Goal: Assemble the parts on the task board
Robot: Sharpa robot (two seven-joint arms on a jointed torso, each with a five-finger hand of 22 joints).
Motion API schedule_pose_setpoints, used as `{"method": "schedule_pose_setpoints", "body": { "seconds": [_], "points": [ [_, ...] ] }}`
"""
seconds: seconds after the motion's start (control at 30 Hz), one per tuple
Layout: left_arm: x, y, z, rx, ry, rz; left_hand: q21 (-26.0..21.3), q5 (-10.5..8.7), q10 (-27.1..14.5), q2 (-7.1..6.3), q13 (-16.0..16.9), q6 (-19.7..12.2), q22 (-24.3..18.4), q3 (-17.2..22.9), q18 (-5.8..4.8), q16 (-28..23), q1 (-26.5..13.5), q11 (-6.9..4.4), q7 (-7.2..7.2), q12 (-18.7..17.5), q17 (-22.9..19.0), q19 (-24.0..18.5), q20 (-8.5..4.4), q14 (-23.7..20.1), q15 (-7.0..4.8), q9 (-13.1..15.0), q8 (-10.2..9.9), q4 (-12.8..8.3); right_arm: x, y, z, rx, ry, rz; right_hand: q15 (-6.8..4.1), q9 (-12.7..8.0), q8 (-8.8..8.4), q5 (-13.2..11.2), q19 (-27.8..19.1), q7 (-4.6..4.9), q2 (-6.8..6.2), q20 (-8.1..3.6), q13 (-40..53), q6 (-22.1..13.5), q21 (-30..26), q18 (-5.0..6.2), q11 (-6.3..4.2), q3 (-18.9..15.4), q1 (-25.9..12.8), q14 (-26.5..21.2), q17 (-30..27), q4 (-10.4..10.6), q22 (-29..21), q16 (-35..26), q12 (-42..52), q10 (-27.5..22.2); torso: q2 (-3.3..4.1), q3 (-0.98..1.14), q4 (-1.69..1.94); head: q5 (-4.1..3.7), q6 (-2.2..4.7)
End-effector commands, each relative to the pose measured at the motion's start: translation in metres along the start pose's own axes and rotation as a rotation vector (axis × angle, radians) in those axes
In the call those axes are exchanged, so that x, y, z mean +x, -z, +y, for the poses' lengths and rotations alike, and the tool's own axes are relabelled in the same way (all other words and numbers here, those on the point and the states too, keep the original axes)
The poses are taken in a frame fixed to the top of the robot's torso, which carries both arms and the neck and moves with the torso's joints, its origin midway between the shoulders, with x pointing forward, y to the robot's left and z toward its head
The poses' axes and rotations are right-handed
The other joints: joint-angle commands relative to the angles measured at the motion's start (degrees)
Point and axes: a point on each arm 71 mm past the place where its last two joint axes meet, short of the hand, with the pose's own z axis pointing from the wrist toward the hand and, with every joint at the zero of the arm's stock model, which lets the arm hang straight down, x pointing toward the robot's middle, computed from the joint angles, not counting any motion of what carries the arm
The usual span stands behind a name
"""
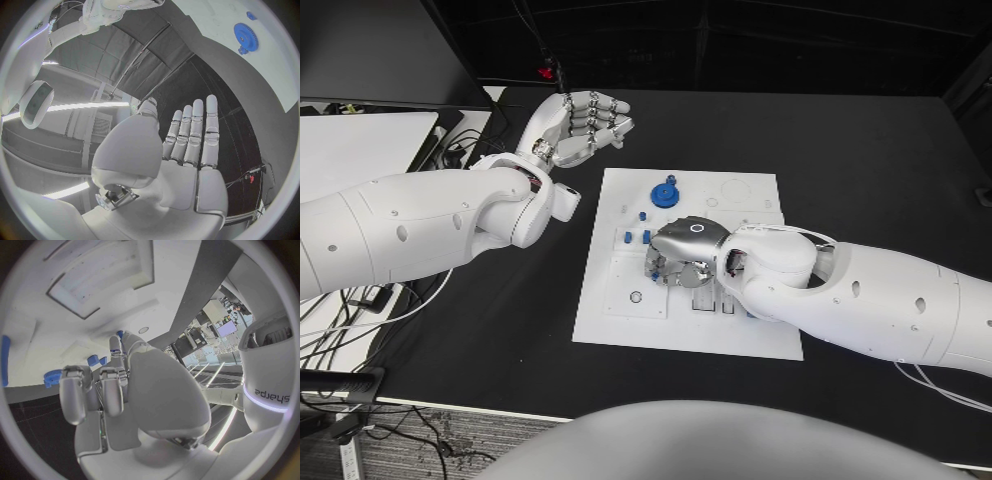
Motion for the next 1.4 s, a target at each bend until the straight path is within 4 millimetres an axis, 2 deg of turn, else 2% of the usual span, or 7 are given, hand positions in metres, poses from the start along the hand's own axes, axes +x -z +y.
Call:
{"method": "schedule_pose_setpoints", "body": {
  "seconds": [0.03,0.23,0.4,0.7,0.93,1.03,1.4],
  "points": [
    [0.0,-0.001,-0.003,0.024,0.001,-0.004,0.01,0.33,-0.37,0.54,-0.09,-0.41,-0.08,-0.28,0.65,0.09,-0.01,-0.13,1.68,0.24,-0.05,0.29,-0.1,0.34,0.08,-0.07,0.21,-0.03,0.001,0.001,0.002,-0.008,0.023,0.011,0.76,-0.25,-1.1,-0.79,5.26,0.84,-1.19,0.54,-0.07,-1.51,-0.28,0.12,0.45,0.11,-0.72,6.04,15.08,-0.1,13.95,0.14,-0.23,-1.64,-0.03,-0.01,-0.01,-0.09,0.01],
    [0.0,-0.001,-0.003,0.024,0.002,-0.003,0.01,0.33,-0.37,0.54,-0.09,-0.41,-0.08,-0.28,0.65,0.09,-0.01,-0.13,1.68,0.24,-0.05,0.29,-0.1,0.34,0.08,-0.07,0.21,-0.03,-0.002,0.002,0.002,-0.015,0.023,-0.047,2.13,-0.35,-1.96,-2.41,5.17,2.62,-3.98,1.61,0.04,-6.16,-0.51,0.17,2.04,-1.54,-3.71,6.04,15.08,0.78,13.81,0.14,0.01,-5.26,-0.04,-0.02,-0.02,-0.26,0.01],
    [0.0,-0.001,-0.003,0.024,0.003,-0.002,0.01,0.33,-0.37,0.54,-0.09,-0.41,-0.08,-0.28,0.65,0.09,-0.01,-0.13,1.68,0.24,-0.05,0.29,-0.1,0.34,0.08,-0.07,0.21,-0.03,-0.008,0.007,0.002,-0.022,0.012,-0.159,2.79,-0.29,-1.88,-3.07,5.26,3.5,-4.59,2.33,0.15,-8.84,-0.21,0.09,2.83,-3.11,-5.3,6.04,15.08,0.61,13.99,0.14,0.38,-7.54,-0.02,-0.02,-0.06,-0.38,0.01],
    [0.004,0.001,-0.004,0.018,0.024,0.006,0.0,0.38,-0.39,0.69,-0.09,-0.44,-0.12,-0.29,0.64,0.18,0.14,-0.14,1.67,0.31,-0.16,0.35,-0.12,0.33,0.07,-0.09,0.24,-0.03,-0.028,0.043,-0.008,-0.028,-0.116,-0.461,3.06,-0.25,-1.74,-3.75,5.45,3.91,-4.19,2.75,0.22,-10.76,0.3,-0.04,3.11,-3.98,-5.9,6.04,15.08,0.38,14.29,0.14,1.07,-8.16,-0.11,-0.05,0.04,-0.59,0.01],
    [-0.001,0.001,-0.002,0.013,0.015,-0.005,-0.48,0.16,-0.64,0.82,-0.12,-0.6,-0.47,-0.92,0.51,0.04,-0.37,-0.03,1.77,0.52,-0.77,-0.1,-0.04,-0.56,0.26,-0.12,0.32,0.05,-0.05,0.08,-0.04,0.079,-0.323,-0.493,3.24,-0.18,-1.61,-5.17,4.93,4.1,-3.29,3.02,0.2,-11.13,-1.08,0.36,3.35,-4.58,-6.12,6.04,15.08,0.47,13.46,0.14,1.36,-9.31,-0.09,-0.08,-0.18,-0.72,0.01],
    [-0.002,0.001,-0.001,0.012,0.016,-0.003,-1.87,-0.27,-1.12,1.0,-0.13,-0.85,-1.45,-1.97,0.35,-0.43,-1.29,0.22,1.95,0.82,-2.07,-1.5,0.31,-2.2,0.68,-0.14,0.52,0.04,-0.058,0.094,-0.054,0.119,-0.375,-0.497,3.33,-0.15,-1.54,-6.67,4.44,4.17,-3.05,3.16,0.24,-11.28,-2.37,0.72,3.41,-5.5,-6.73,6.04,15.08,0.92,12.69,0.14,1.7,-9.69,-0.03,-0.04,0.03,-1.12,0.01],
    [-0.001,0.001,0.0,0.012,0.024,0.008,-9.18,-4.84,-3.89,0.97,-0.13,-3.39,-7.52,-4.92,0.15,-3.25,-8.23,1.52,3.13,1.22,-8.74,-9.02,2.72,-9.2,2.86,-0.21,1.01,0.08,-0.056,0.116,-0.095,0.258,-0.37,-0.427,3.38,-0.1,-1.5,-7.36,4.29,4.13,-2.59,3.26,0.27,-11.59,-2.73,0.82,3.5,-9.05,-7.88,6.04,15.08,1.69,12.43,0.14,1.98,-11.08,0.01,0.01,0.04,-2.36,0.01]
  ]
}}
